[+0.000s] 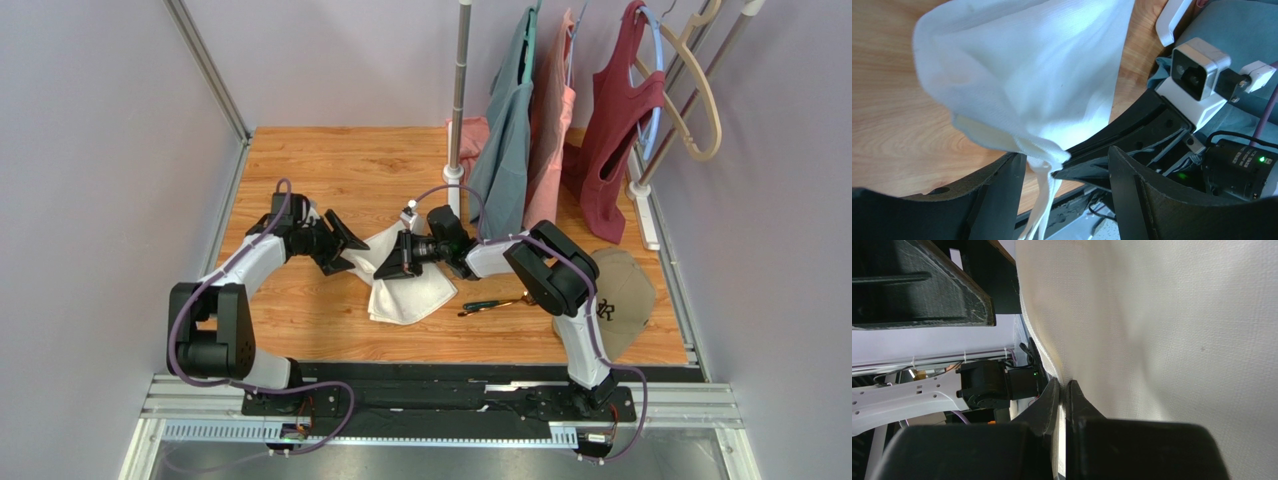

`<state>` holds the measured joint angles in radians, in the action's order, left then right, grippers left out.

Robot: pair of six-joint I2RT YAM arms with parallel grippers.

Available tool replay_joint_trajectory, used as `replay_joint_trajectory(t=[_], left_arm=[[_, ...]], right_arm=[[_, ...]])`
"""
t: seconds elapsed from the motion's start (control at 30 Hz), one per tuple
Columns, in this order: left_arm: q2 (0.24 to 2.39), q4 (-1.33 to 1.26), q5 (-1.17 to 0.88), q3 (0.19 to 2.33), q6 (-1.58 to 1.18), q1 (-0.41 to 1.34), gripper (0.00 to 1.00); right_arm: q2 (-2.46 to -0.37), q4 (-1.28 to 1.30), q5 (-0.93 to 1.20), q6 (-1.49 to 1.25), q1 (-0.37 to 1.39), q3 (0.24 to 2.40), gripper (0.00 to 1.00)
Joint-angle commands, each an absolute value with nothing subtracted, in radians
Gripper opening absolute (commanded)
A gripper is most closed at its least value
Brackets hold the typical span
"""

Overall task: Fold the napkin into a case and place the utensils inside
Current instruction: Fold the lower triangle-folded napkin at the center of the board.

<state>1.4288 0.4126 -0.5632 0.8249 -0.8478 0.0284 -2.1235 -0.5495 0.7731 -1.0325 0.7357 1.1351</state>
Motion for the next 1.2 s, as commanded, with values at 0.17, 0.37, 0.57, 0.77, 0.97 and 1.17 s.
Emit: replay_joint_trajectory(t=[0.17,0.37,0.57,0.77,0.97,1.17], left_arm=[[1.532,0.342,-0.502,0.933,-0.91,0.132,0.68],[1.597,0.333,-0.489,0.968,-0.93,0.196,0.67],[1.621,0.319,-0.469,0.991,-0.943,0.244,0.66],[1.595,0.344,-0.457,0.999,-0.925,0.244,0.66],[1.551,0.459,-0.41,1.038,-0.838,0.244,0.66],[1.496,0.544,-0.333,1.04,-0.747,0.239,0.56]], right_arm=[[-2.103,-0.646,0.796,-1.042,0.696,1.083,0.0],[-2.08,-0.529,0.779,-0.945,0.684,1.075,0.0],[-2.071,-0.407,0.753,-0.829,0.664,1.075,0.01],[-2.075,-0.348,0.712,-0.761,0.655,1.054,0.01],[-2.08,-0.336,0.681,-0.753,0.641,1.042,0.01],[-2.086,-0.392,0.709,-0.791,0.623,1.022,0.01]])
